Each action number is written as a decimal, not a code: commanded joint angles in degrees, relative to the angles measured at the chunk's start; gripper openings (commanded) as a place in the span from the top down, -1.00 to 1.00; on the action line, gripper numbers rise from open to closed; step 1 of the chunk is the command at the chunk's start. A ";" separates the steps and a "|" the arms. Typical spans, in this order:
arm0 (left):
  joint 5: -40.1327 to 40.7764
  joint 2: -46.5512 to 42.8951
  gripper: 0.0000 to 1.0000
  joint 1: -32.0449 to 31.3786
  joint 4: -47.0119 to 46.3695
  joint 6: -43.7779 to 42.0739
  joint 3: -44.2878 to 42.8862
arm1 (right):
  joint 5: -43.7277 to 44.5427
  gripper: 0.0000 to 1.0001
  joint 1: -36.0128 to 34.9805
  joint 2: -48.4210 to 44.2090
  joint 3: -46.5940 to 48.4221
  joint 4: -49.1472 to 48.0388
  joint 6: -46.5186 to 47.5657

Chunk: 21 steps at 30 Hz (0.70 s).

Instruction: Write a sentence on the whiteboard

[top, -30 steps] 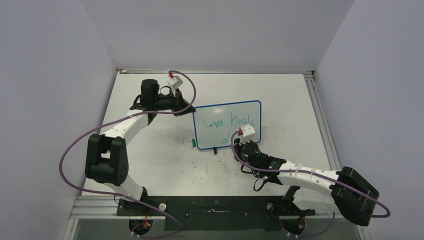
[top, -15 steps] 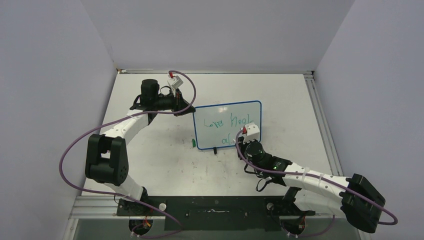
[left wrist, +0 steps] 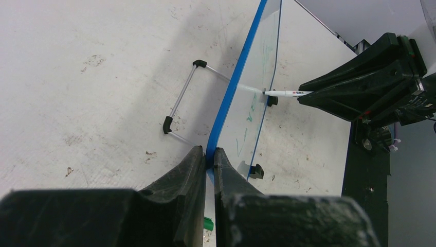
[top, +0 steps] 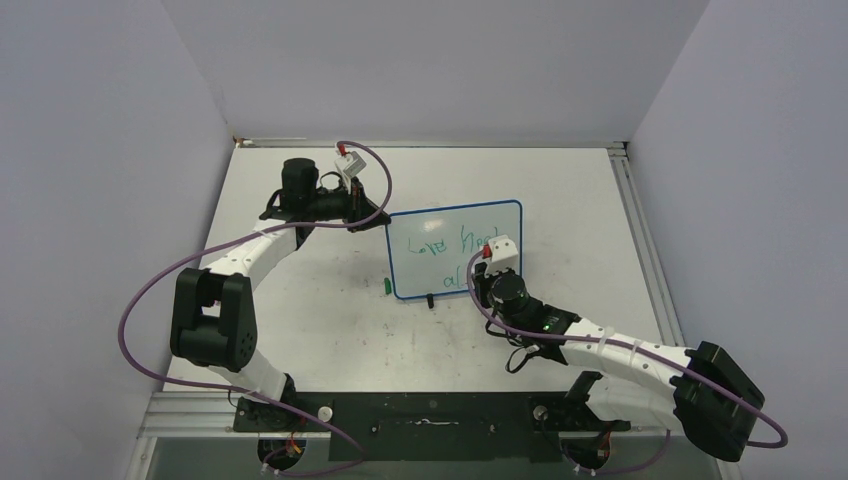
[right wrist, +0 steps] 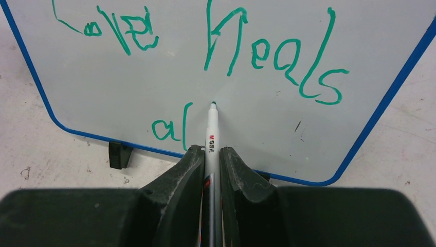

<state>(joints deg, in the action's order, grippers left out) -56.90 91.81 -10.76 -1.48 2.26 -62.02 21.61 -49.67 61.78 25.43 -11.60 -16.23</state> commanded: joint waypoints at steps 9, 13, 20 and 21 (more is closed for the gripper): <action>0.41 -1.28 1.00 -0.14 0.95 -1.22 -1.36 | -2.24 0.89 -0.34 -1.08 -3.21 2.44 -5.63; 0.39 -1.28 1.00 -0.20 1.02 -1.21 -1.36 | -2.47 0.89 -0.90 -0.52 -4.07 3.29 -7.36; 0.40 -1.28 1.00 -0.15 1.04 -1.23 -1.40 | 0.05 0.89 -1.22 -1.33 -4.09 5.33 -8.66; 0.45 -1.35 1.00 -0.18 1.04 -1.25 -1.38 | 0.75 0.89 -1.20 -2.09 -3.93 5.55 -8.58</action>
<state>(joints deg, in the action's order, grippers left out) -56.95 91.81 -10.76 -1.45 2.26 -62.02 18.70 -50.72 61.28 21.47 -7.33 -23.70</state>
